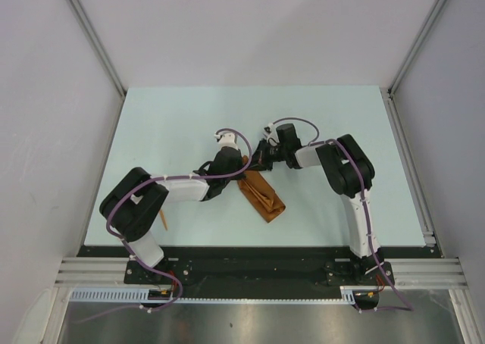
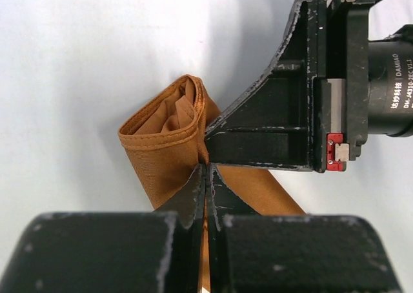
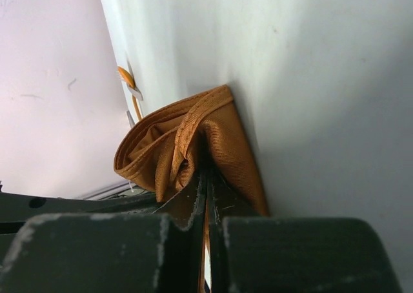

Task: Fold the napkin into a case and place the utensils inside
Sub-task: Grasp the top corner of the smaller rectangle folded napkin from the folded napkin.

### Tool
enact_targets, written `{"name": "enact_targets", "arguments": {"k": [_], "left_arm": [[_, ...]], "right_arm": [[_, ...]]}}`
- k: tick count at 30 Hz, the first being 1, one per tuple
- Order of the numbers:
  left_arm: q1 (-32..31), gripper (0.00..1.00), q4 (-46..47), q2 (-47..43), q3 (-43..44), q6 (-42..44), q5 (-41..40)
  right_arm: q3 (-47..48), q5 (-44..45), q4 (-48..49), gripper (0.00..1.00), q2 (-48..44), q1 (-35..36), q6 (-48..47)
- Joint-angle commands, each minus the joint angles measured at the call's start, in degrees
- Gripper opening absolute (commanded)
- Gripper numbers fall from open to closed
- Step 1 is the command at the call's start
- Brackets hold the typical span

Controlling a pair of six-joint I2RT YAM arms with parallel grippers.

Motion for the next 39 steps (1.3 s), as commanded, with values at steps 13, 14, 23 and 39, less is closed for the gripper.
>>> {"name": "enact_targets", "arguments": {"k": [13,14,23,39], "left_arm": [[-0.07,0.0,0.17,-2.38,-0.91,-1.05,-1.5],[0.02,0.0,0.26,-2.46,-0.91,-0.96,-1.59],[0.11,0.0,0.43,-2.29,-0.74,-0.96,-0.97],[0.11,0.0,-1.32,-1.41,-0.12,-2.1,-3.34]], "right_arm": [[-1.67,1.48,-1.23,0.0,-5.02,-2.86,-1.96],[-1.5,1.39,-1.14,0.0,-4.93,-2.68,-1.96],[2.02,0.77,0.09,0.0,-2.39,-0.22,-0.47],[-0.7,-1.25,10.36,0.0,3.07,3.29,7.36]]}}
